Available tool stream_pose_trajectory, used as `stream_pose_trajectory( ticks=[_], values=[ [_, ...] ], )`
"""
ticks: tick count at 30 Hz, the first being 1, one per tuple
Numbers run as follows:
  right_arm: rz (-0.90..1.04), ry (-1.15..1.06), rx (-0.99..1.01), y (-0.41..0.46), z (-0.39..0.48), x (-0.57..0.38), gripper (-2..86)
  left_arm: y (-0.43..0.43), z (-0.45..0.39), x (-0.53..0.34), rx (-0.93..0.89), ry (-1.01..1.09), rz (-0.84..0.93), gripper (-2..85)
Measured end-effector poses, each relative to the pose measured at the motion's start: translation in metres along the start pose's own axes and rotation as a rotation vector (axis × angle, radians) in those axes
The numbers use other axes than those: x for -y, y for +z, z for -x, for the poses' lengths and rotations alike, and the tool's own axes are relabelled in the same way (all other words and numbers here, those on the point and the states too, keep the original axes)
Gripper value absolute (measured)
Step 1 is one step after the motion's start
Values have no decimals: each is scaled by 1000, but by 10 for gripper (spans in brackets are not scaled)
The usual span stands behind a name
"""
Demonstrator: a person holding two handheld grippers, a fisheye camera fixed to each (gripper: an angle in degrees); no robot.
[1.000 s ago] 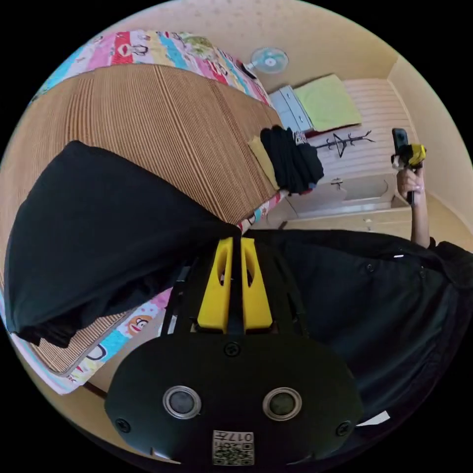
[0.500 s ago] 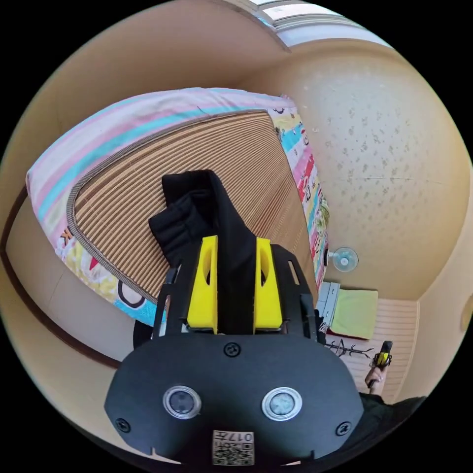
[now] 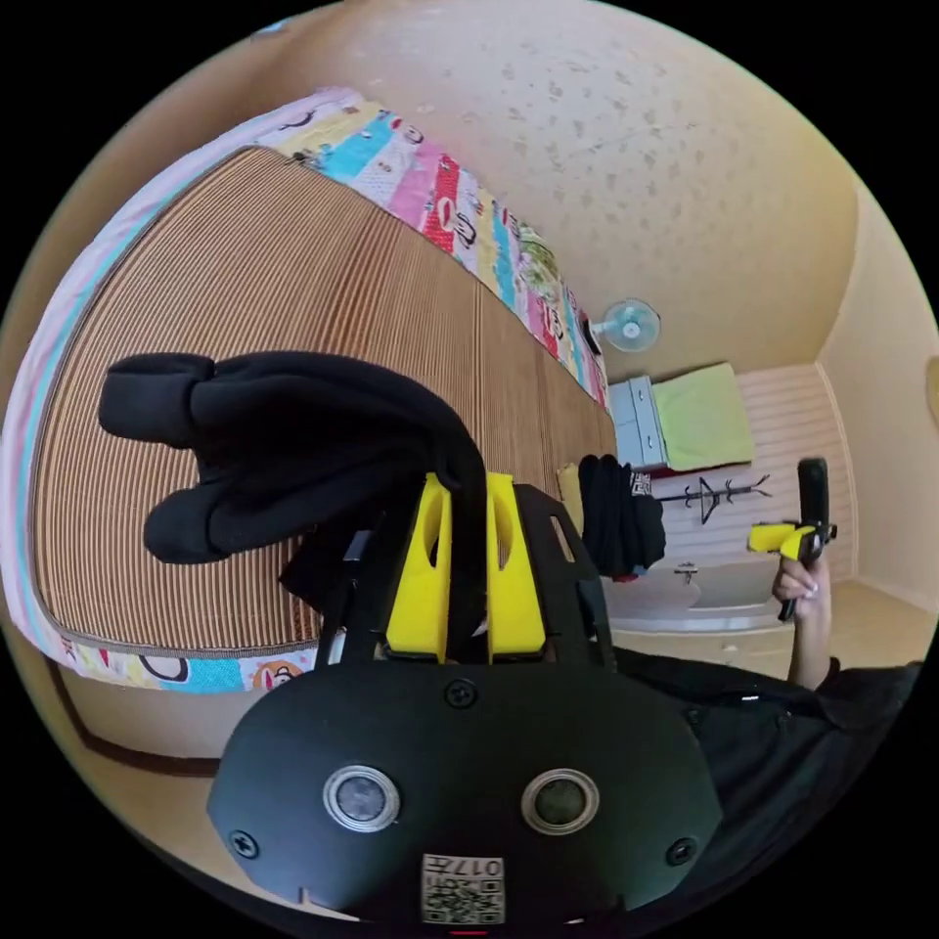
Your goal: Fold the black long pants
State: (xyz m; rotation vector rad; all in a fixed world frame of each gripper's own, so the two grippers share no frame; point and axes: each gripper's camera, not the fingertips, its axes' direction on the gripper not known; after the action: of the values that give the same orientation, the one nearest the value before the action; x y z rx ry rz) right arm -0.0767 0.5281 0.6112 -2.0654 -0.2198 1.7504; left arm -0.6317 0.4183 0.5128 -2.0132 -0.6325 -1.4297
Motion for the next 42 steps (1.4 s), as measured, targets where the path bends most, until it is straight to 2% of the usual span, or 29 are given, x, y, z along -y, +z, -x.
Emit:
stream_pose_trajectory(
  ticks=[5,9,12,15,18,21,25,27,30,42],
  values=[
    [142,-36,-120,100,13,105,158,31,-63,-33,-15,161,77,56],
    [311,-88,-411,200,29,175,177,58,-99,-59,18,215,106,55],
    [554,-80,-469,277,15,190,172,76,-111,-72,21,206,119,56],
    [603,-61,-457,301,0,182,135,88,-120,-80,24,193,102,56],
    [487,-128,-440,278,3,161,78,103,-137,-89,57,211,113,56],
    [388,-170,-403,244,8,140,58,114,-173,-96,162,293,103,56],
    [151,-287,-236,159,15,90,39,119,-235,-97,281,388,52,57],
    [8,-319,-86,106,11,58,34,119,-262,-95,313,403,27,59],
    [-149,-370,48,46,10,16,30,118,-308,-94,326,443,-18,62],
    [-589,-549,284,-97,33,-130,20,142,-477,-107,377,645,-158,63]
  ],
)
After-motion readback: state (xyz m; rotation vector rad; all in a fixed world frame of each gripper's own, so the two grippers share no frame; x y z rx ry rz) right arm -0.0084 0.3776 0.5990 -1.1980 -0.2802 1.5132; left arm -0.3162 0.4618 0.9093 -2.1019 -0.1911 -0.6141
